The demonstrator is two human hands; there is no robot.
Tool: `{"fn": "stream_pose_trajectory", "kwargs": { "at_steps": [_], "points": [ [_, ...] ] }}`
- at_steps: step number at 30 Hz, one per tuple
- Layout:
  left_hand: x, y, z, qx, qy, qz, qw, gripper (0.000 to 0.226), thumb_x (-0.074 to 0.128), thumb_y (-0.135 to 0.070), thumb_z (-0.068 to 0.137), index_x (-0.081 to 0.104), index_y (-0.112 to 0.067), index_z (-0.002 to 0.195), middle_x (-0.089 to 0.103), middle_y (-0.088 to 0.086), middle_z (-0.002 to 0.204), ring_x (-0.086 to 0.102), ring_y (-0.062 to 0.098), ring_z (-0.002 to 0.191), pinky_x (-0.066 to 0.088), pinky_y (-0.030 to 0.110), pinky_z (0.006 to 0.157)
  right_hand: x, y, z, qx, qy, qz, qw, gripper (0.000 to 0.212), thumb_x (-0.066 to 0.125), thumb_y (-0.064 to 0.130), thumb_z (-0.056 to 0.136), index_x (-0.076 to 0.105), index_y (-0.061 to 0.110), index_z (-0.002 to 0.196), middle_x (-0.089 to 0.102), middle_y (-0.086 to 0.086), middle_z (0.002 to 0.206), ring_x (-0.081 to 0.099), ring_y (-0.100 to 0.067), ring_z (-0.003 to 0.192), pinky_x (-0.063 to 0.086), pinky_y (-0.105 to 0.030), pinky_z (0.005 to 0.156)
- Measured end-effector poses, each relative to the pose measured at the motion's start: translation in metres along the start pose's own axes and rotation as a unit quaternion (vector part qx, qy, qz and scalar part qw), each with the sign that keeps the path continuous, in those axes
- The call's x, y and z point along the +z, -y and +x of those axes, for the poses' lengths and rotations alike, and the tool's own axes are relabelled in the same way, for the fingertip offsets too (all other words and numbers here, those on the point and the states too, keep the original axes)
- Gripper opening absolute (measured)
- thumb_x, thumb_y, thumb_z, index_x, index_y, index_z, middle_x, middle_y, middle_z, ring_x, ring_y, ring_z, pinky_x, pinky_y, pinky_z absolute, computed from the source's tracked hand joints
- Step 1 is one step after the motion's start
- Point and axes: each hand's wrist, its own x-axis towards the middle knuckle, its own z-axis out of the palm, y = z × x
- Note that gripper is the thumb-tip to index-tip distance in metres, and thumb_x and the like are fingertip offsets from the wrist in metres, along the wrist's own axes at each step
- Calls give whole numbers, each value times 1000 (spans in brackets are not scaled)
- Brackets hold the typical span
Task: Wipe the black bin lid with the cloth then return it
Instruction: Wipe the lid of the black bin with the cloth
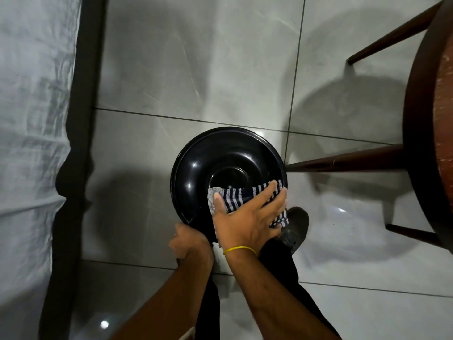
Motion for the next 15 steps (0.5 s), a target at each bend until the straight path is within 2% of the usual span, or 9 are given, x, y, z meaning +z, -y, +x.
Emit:
{"fn": "stream_pose_trajectory", "kwargs": {
  "at_steps": [3, 5, 10, 15],
  "points": [
    [-1, 1, -2, -17, 20, -5, 1000, 59, 46, -44, 97, 65, 3, 127, 71, 26, 127, 70, 44, 111, 58, 55, 101, -7, -6, 7, -5, -17, -5, 1000, 131, 68, 83, 72, 11, 16, 168, 14, -13, 174, 29, -38, 161, 38, -75, 115],
    [-2, 3, -2, -27, 16, -17, 999, 63, 44, -47, 90, 67, -1, 125, 73, 21, 121, 72, 41, 104, 61, 58, 97, -11, -7, 11, -7, -19, -6, 1000, 124, 68, 80, 75, 14, 17, 167, 19, -12, 173, 36, -38, 158, 40, -73, 113],
    [0, 7, 4, -30, 16, -18, 999, 68, 42, -50, 84, 70, -3, 124, 75, 20, 122, 73, 42, 105, 59, 58, 100, -13, 0, 20, 6, -34, 7, 999, 110, 70, 70, 82, 21, 16, 165, 26, -11, 170, 42, -37, 154, 39, -70, 112],
    [-1, 5, 5, -32, 33, -5, 999, 62, 42, -46, 86, 71, -3, 119, 76, 19, 116, 74, 42, 100, 62, 57, 96, -16, -8, 37, 78, -50, 82, 992, 91, 67, 59, 95, 26, 16, 164, 29, -9, 169, 47, -36, 149, 38, -69, 113]
  ]
}}
